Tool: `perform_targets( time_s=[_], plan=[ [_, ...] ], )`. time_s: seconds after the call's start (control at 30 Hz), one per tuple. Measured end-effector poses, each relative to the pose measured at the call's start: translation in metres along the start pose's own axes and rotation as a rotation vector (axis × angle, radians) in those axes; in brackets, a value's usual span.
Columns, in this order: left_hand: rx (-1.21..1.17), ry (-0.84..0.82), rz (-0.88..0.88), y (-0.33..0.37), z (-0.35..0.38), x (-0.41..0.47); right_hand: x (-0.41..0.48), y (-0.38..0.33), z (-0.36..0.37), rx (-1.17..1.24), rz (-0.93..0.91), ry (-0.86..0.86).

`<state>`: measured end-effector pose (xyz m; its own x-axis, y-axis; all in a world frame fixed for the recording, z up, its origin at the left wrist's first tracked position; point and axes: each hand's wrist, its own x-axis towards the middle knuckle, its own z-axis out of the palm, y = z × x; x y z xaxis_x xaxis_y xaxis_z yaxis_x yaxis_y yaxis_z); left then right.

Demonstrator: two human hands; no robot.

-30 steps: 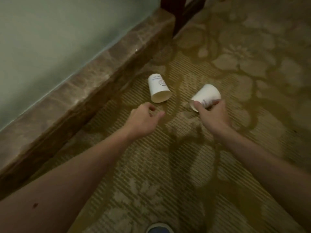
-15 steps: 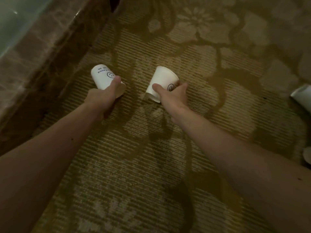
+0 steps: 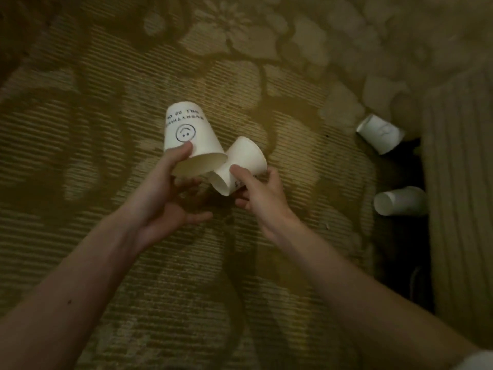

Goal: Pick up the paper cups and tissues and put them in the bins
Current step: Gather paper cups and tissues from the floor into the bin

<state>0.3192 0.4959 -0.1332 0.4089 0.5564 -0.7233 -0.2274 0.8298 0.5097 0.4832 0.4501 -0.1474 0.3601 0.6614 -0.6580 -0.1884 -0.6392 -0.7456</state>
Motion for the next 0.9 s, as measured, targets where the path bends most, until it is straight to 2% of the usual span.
perform_targets(
  time_s=[0.2, 0.43, 0.57, 0.7, 0.8, 0.9],
  plan=[
    [-0.002, -0.214, -0.094, -0.049, 0.053, 0.003, -0.032, 0.023, -0.042, 0.038, -0.003, 0.073],
    [0.084, -0.254, -0.205, -0.103, 0.079, -0.001, -0.073, 0.074, -0.098, -0.011, 0.157, 0.208],
    [0.103, -0.237, -0.235, -0.118, 0.082, -0.006, -0.082, 0.084, -0.124, -0.053, 0.241, 0.424],
    [0.076, -0.257, -0.220, -0.114, 0.082, -0.008, -0.048, 0.061, -0.164, 0.052, 0.277, 0.665],
    [0.064, -0.277, -0.185, -0.106, 0.085, -0.005, -0.009, 0.036, -0.186, 0.124, 0.262, 0.741],
    [0.060, -0.295, -0.160, -0.099, 0.089, -0.002, 0.022, 0.023, -0.204, 0.365, 0.257, 0.762]
  ],
)
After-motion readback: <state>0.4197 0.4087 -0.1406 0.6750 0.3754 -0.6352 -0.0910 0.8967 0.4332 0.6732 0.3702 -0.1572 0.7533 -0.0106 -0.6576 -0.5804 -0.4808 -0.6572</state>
